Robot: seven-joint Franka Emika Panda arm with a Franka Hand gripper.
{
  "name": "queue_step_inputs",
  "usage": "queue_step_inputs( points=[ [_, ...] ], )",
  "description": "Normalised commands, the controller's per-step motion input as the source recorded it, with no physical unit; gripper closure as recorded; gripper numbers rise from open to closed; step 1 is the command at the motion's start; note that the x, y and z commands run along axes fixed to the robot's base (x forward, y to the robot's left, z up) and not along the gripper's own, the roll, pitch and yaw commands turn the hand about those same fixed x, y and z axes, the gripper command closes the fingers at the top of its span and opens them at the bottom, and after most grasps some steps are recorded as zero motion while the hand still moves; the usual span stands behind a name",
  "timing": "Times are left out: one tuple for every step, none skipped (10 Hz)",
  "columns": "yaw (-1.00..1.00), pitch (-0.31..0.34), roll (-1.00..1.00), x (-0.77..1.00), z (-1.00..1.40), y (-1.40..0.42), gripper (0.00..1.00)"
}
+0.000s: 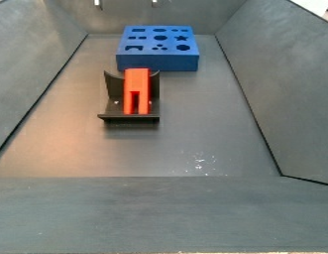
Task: Pick up the square-circle object. Move up. Rotate the square-circle object. Place the square-circle object on the fixture. Regrasp the square-circle object. Move to above the board. Insert the square-circle object.
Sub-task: Regrasp the square-circle object.
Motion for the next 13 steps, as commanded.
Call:
queue_step_inputs(
  points=[
    [0.02, 0.060, 0.92, 0.07, -0.01, -0.04, 0.00],
    [0.03, 0.090, 0.66, 0.08, -0.02, -0.04, 0.00],
    [0.05, 0.105, 0.47, 0.09, -0.02, -0.04, 0.00],
    [0.08, 0.112, 0.29, 0.08, -0.01, -0.03, 0.00],
    [0.09, 0.108, 0.23, 0.07, -0.01, -0.03, 0.00],
    [0.07, 0.129, 0.08, 0.03, -1.00, 0.08, 0.00],
    [0.10, 0.109, 0.06, 0.04, -1.00, 0.08, 0.00],
    [0.12, 0.070, 0.06, 0.05, -1.00, 0.07, 0.00],
    [0.13, 0.044, 0.05, 0.05, -1.00, 0.07, 0.00],
    [0.14, -0.018, 0.06, 0.06, -1.00, 0.06, 0.00],
    [0.13, -0.050, 0.06, 0.07, -1.00, 0.06, 0.00],
    [0.11, -0.077, 0.06, 0.08, -1.00, 0.05, 0.00],
    [0.08, -0.099, 0.06, 0.09, -1.00, 0.05, 0.00]
  ],
)
